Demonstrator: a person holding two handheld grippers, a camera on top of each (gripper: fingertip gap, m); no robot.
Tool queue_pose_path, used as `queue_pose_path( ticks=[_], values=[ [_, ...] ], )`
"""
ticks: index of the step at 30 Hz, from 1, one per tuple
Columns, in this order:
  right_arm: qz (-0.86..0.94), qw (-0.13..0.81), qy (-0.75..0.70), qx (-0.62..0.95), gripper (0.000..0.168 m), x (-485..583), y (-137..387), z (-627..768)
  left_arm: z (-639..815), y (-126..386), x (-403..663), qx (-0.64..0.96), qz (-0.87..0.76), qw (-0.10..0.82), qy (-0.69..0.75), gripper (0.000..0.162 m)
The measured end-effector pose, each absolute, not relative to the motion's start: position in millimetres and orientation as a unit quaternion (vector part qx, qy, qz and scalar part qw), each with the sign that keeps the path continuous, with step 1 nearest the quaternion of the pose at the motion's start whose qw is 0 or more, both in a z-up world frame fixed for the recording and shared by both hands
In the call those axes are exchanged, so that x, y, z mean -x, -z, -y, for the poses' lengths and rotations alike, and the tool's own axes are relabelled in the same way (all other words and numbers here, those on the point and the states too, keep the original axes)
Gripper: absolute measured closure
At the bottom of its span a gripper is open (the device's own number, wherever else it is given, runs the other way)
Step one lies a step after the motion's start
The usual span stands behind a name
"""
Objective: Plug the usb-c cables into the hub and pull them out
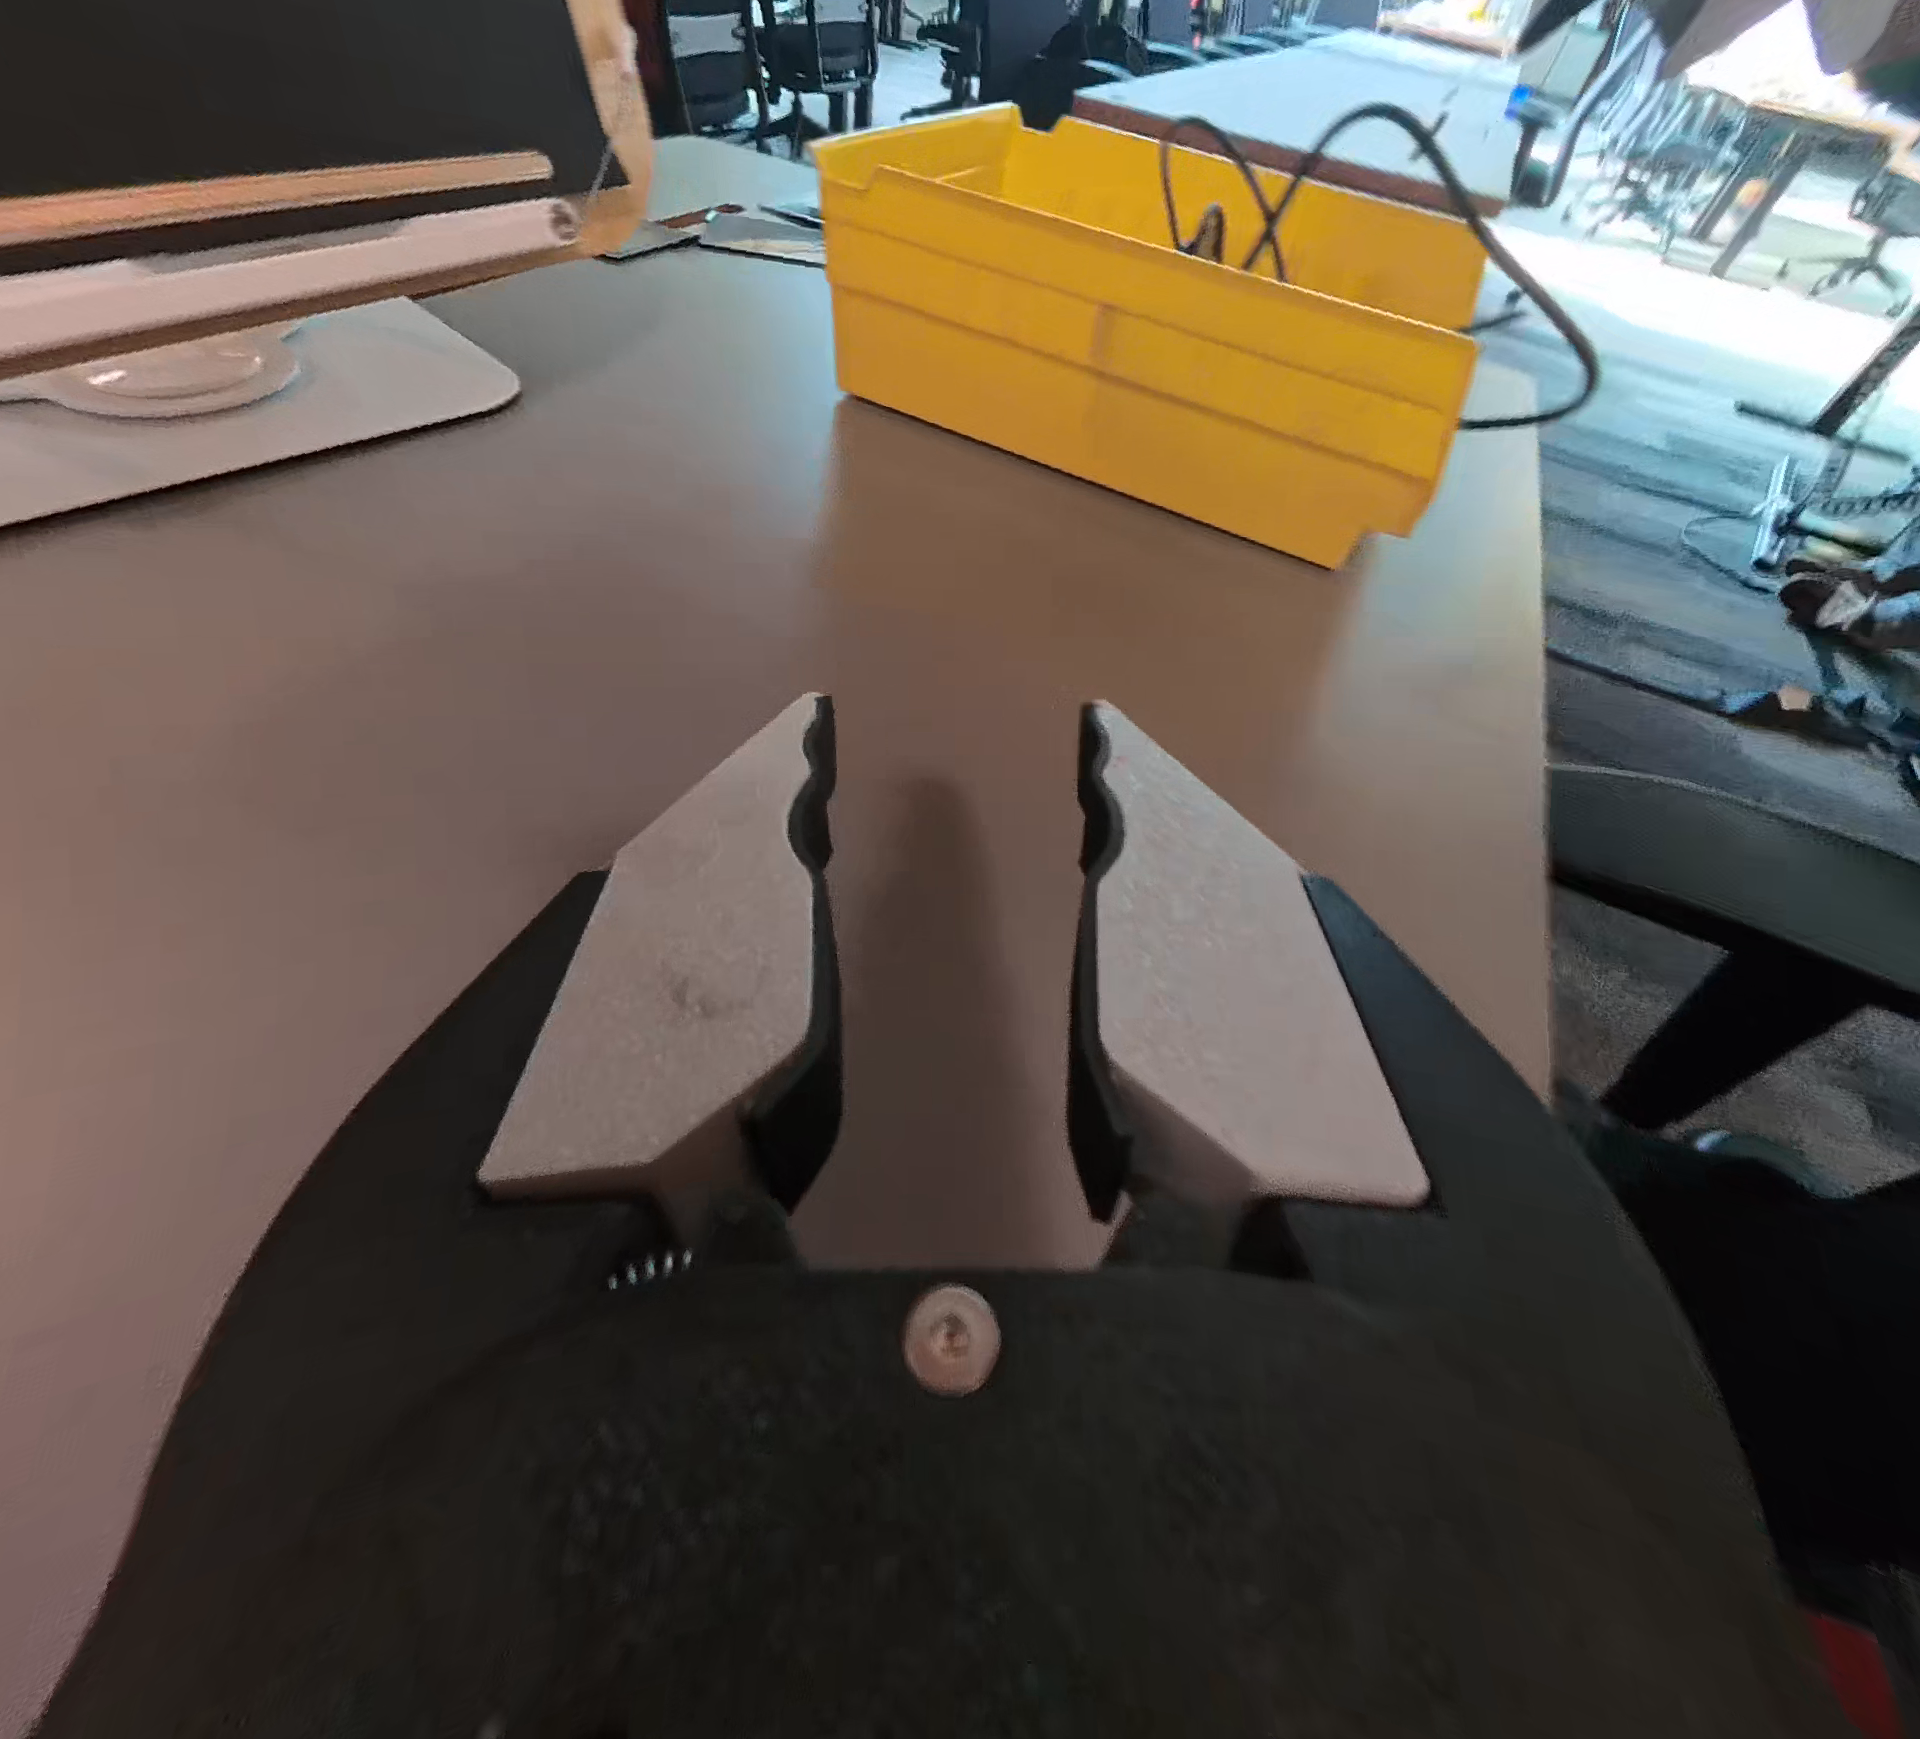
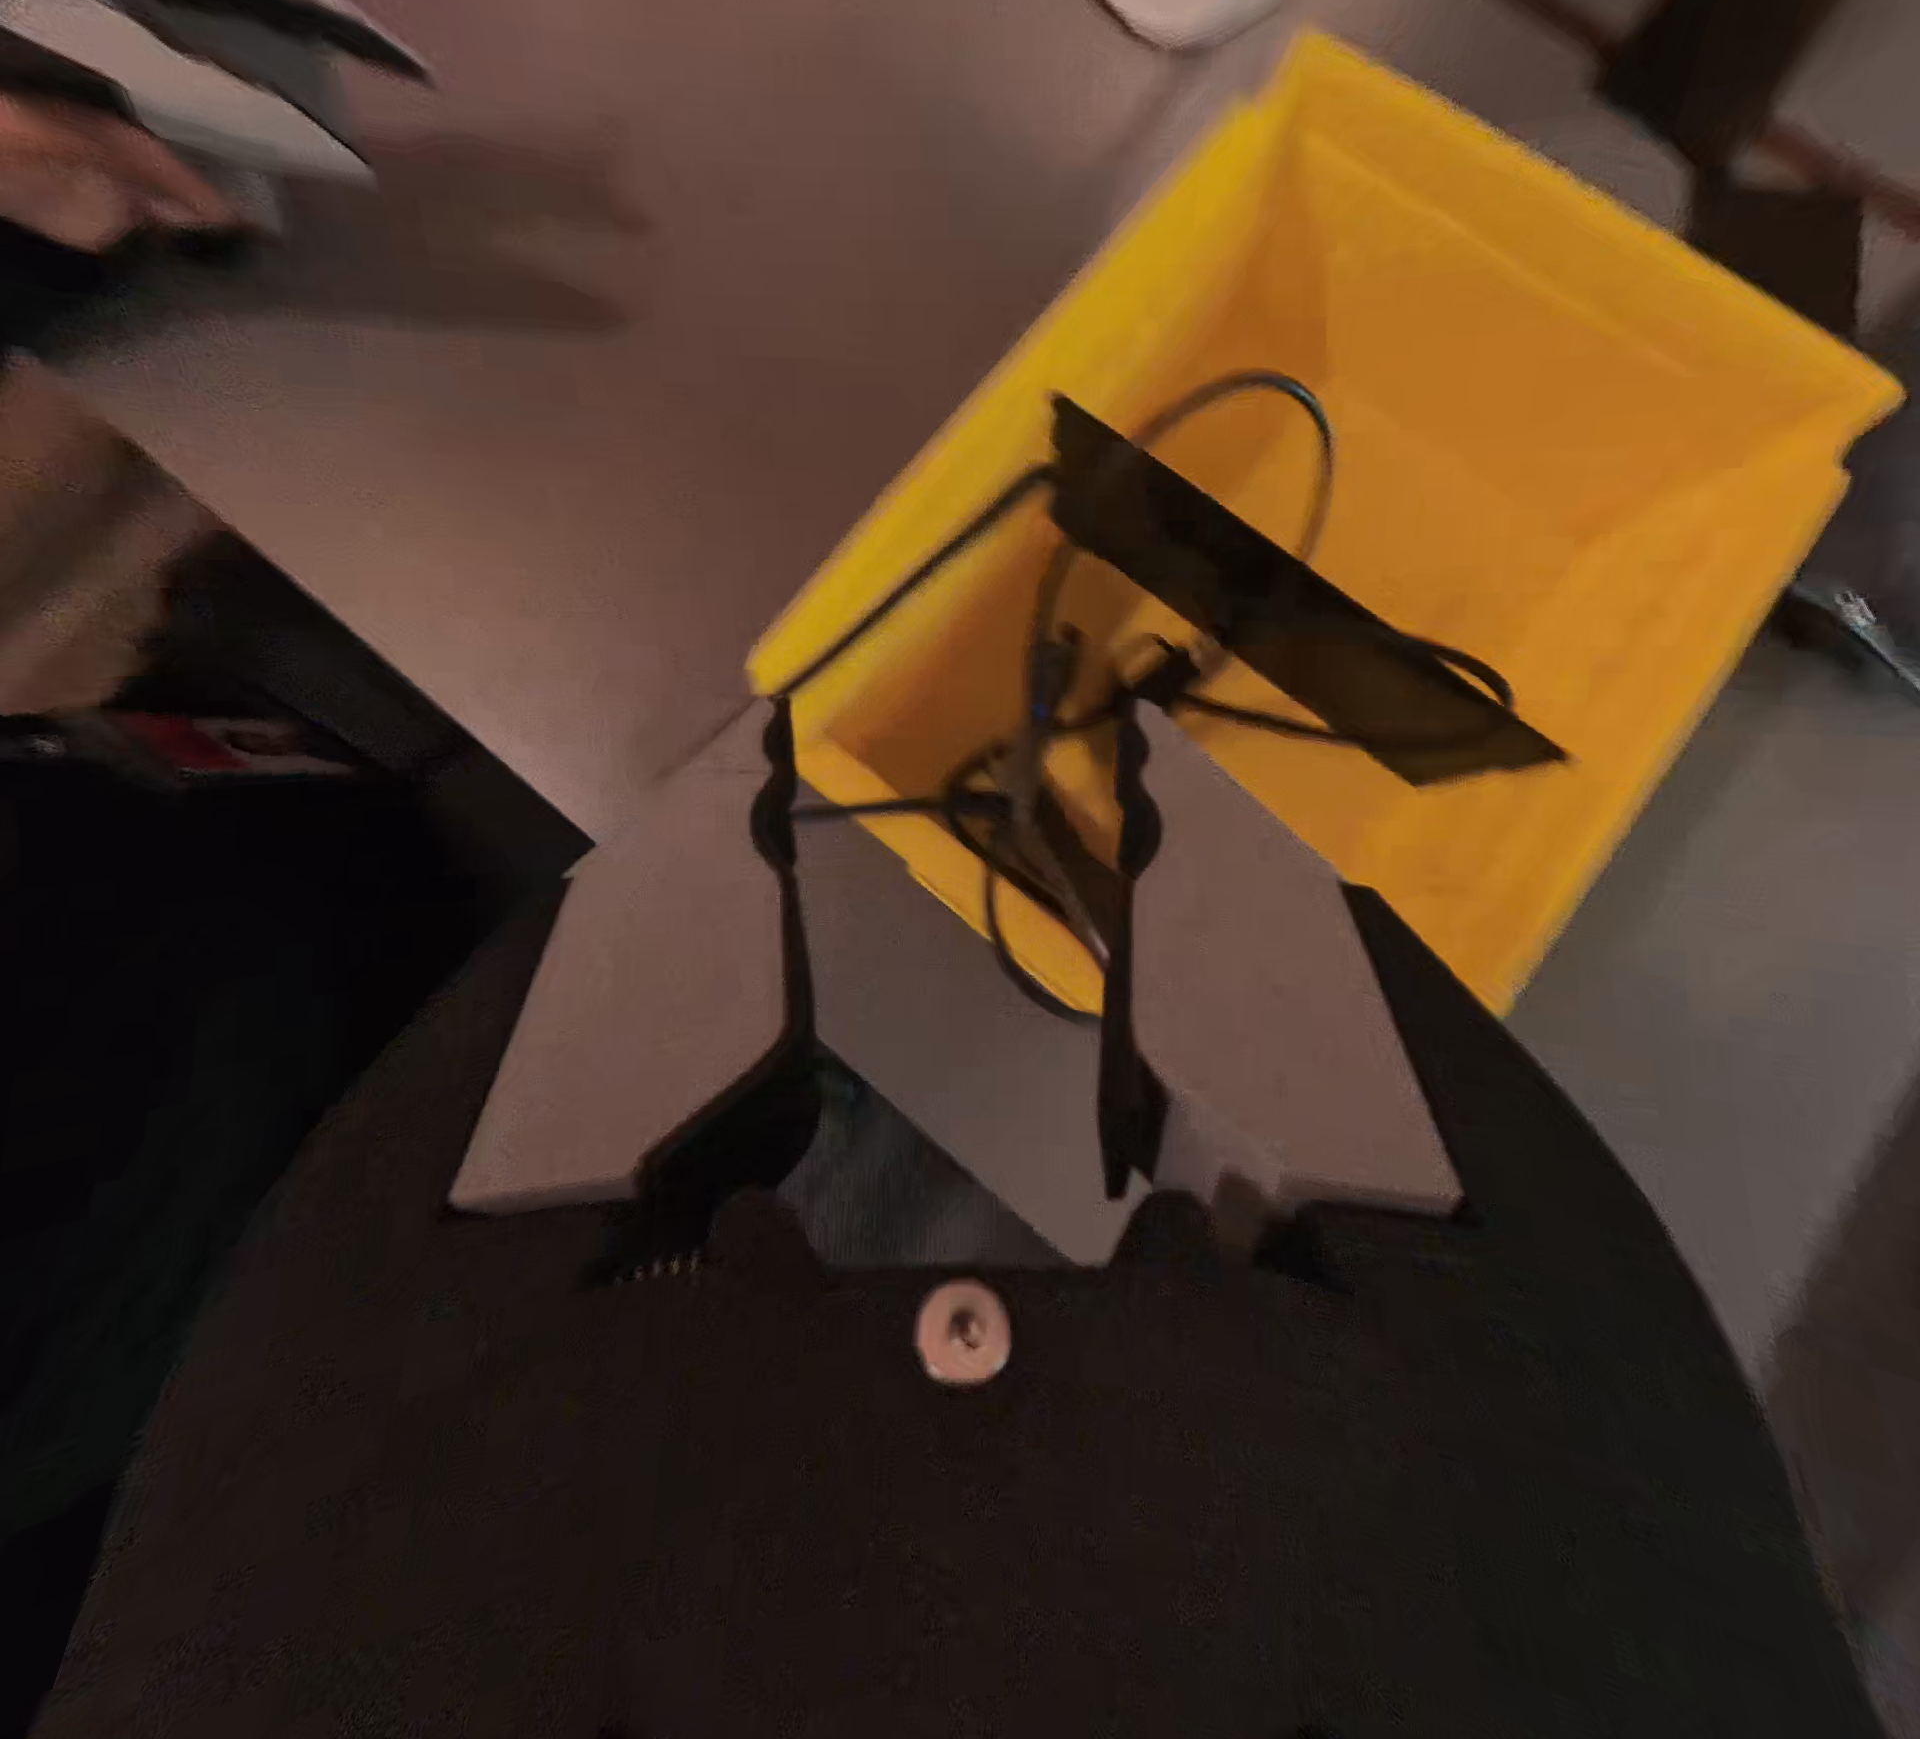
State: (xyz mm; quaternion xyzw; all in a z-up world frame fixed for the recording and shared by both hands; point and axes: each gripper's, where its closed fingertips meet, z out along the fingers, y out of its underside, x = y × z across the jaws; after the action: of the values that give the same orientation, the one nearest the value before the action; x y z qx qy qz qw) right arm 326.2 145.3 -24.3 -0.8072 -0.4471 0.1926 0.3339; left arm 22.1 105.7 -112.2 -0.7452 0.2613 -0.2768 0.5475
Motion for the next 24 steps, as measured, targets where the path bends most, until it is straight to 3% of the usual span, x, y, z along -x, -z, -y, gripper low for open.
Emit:
queue_pose_path(
  ticks=[4, 8, 11, 15, 20, 22, 23, 24],
  values=[
    [0.405, 0.401, -0.265, 0.778, 0.089, -296.5, 36.9, -106.6, -55.7, 78.6, -16.3, 0.748, -0.277, 0.562, 0.218, 0.104],
    [0.407, 0.439, -0.326, 0.732, 0.086, -254.4, 33.9, -65.4, -22.6, 42.8, 48.0, 0.763, -0.212, 0.606, 0.067, 0.113],
    [0.396, 0.470, -0.260, 0.744, 0.086, -246.3, 45.9, -74.7, -6.0, 49.9, 114.0, 0.785, -0.132, 0.606, -0.024, 0.108],
    [0.357, 0.494, -0.149, 0.778, 0.099, -253.7, 74.2, -117.9, 8.7, 91.0, 172.6, 0.817, -0.047, 0.572, -0.054, 0.097],
    [0.375, 0.473, -0.036, 0.797, 0.145, -257.4, 115.3, -149.5, 1.1, 122.4, 190.6, 0.837, -0.021, 0.545, -0.044, 0.098],
    [0.375, 0.473, 0.014, 0.797, 0.143, -258.2, 123.1, -156.1, -9.6, 128.3, 192.4, 0.841, -0.022, 0.538, -0.051, 0.098],
    [0.373, 0.479, 0.050, 0.793, 0.148, -261.0, 124.6, -160.3, -14.9, 127.6, 195.6, 0.838, -0.017, 0.541, -0.063, 0.105],
    [0.373, 0.482, 0.082, 0.789, 0.142, -262.4, 126.5, -163.4, -19.7, 128.1, 196.9, 0.838, -0.012, 0.541, -0.065, 0.110]
  ],
)
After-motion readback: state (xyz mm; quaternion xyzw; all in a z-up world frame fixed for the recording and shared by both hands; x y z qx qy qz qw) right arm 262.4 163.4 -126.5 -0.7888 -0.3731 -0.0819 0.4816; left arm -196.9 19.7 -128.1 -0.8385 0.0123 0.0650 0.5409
